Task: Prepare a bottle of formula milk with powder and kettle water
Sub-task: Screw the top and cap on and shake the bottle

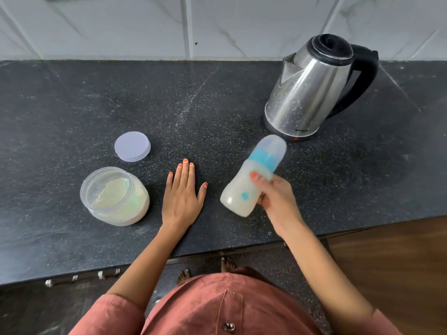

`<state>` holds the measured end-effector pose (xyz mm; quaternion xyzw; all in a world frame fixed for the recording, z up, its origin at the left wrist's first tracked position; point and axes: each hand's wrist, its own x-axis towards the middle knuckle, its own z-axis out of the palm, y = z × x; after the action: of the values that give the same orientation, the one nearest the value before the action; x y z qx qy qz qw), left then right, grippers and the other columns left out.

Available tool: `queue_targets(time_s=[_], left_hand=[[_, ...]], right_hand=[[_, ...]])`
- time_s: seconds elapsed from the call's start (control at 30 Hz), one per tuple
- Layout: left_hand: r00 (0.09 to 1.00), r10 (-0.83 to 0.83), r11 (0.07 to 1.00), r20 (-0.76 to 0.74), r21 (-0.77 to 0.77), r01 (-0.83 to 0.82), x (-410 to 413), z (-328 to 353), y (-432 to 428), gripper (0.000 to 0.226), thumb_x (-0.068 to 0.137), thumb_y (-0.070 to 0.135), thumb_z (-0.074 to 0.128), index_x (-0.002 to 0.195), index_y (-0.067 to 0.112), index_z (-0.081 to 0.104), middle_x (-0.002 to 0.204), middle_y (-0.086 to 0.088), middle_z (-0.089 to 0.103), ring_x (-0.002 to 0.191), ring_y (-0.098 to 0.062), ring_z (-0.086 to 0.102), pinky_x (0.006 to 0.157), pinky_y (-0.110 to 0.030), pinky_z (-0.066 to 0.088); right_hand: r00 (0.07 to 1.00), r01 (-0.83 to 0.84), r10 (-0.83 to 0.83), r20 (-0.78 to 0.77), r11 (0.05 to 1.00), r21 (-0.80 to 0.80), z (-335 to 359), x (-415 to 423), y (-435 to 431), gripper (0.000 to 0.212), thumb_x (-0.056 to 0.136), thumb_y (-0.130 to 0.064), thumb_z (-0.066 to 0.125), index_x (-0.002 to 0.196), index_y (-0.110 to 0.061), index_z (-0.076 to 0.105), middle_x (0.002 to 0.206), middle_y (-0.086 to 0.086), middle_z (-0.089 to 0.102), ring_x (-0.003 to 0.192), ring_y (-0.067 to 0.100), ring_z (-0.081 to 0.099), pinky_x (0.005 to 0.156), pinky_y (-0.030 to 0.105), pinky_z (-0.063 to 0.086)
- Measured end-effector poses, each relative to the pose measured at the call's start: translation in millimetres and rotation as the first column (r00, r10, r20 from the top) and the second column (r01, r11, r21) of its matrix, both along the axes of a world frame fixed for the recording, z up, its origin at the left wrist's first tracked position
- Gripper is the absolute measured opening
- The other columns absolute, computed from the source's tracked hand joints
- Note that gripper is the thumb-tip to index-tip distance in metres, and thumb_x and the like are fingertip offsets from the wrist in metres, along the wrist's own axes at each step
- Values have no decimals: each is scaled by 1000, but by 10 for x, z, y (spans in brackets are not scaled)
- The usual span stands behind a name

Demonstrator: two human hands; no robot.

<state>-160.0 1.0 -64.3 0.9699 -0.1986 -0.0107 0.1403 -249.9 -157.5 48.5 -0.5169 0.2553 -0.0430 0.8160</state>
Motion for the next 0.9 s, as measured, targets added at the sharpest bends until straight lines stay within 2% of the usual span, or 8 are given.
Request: queue_targets(time_s=[0.1, 0.27, 0.37, 0.47, 0.63, 0.7, 0.8, 0.9], left_hand=[[1000, -1, 1000, 6, 7, 1, -1, -15, -6, 73, 89, 51, 10, 144, 5, 20, 153, -11, 16, 142, -24, 15, 114, -38, 7], [1000, -5, 1000, 7, 9, 5, 9, -17, -6, 77, 86, 52, 6, 143, 3, 22, 153, -12, 18, 141, -26, 18, 114, -39, 9], [1000, 0, 1000, 9, 1, 0, 2, -13, -6, 76, 87, 52, 7, 143, 3, 23, 152, -13, 19, 141, -26, 19, 114, -39, 10], [1000, 0, 1000, 12, 1, 0, 0, -20, -4, 75, 88, 52, 8, 143, 3, 23, 152, -13, 19, 141, -25, 19, 114, -39, 10], [1000, -1, 1000, 8, 8, 1, 10, -19, -8, 77, 86, 53, 5, 144, 4, 20, 153, -12, 16, 142, -24, 16, 114, -37, 7], [1000, -2, 1000, 5, 8, 2, 3, -18, -9, 77, 86, 53, 4, 144, 4, 20, 153, -11, 16, 142, -24, 16, 114, -37, 6], [1000, 3, 1000, 17, 1, -3, 3, -28, -3, 75, 87, 52, 7, 143, 3, 23, 152, -12, 19, 141, -25, 18, 114, -38, 8], [1000, -1, 1000, 16, 0, 1, -4, -20, -4, 75, 87, 52, 7, 143, 3, 23, 152, -13, 19, 141, -25, 19, 114, -38, 9]], right_hand=[[975, 203, -216, 48, 960, 194, 1, 109, -61, 9, 82, -16, 58, 89, -17, 62, 75, -9, 73, 75, 4, 68, 67, 23, 57], [984, -176, 168, -64, 972, -159, -33, -54, 33, 24, 59, -21, 70, 82, -18, 67, 76, -6, 72, 80, 11, 66, 73, 27, 55], [999, 33, -33, 13, 999, 33, 0, 32, -65, 18, 67, -17, 65, 85, -16, 65, 74, -8, 72, 76, 7, 66, 70, 24, 55], [962, 245, -265, 68, 945, 217, -3, 135, -133, 12, 83, -14, 58, 93, -16, 62, 82, -7, 72, 78, 5, 67, 72, 24, 56], [992, -128, 123, -41, 978, -163, -27, -56, -7, 17, 72, -6, 66, 84, -17, 65, 76, -7, 72, 80, 10, 66, 74, 25, 55], [999, -41, 42, 11, 997, -71, -9, -24, -58, 18, 69, -10, 66, 86, -16, 65, 77, -7, 72, 80, 9, 66, 73, 26, 56], [965, 235, -254, 68, 950, 205, 1, 115, -134, 14, 80, -15, 59, 94, -17, 63, 87, -6, 71, 82, 6, 67, 77, 26, 55], [992, 122, -125, 32, 988, 92, -30, 70, -68, 16, 75, -16, 63, 91, -17, 63, 86, -5, 70, 82, 8, 66, 75, 26, 55]])
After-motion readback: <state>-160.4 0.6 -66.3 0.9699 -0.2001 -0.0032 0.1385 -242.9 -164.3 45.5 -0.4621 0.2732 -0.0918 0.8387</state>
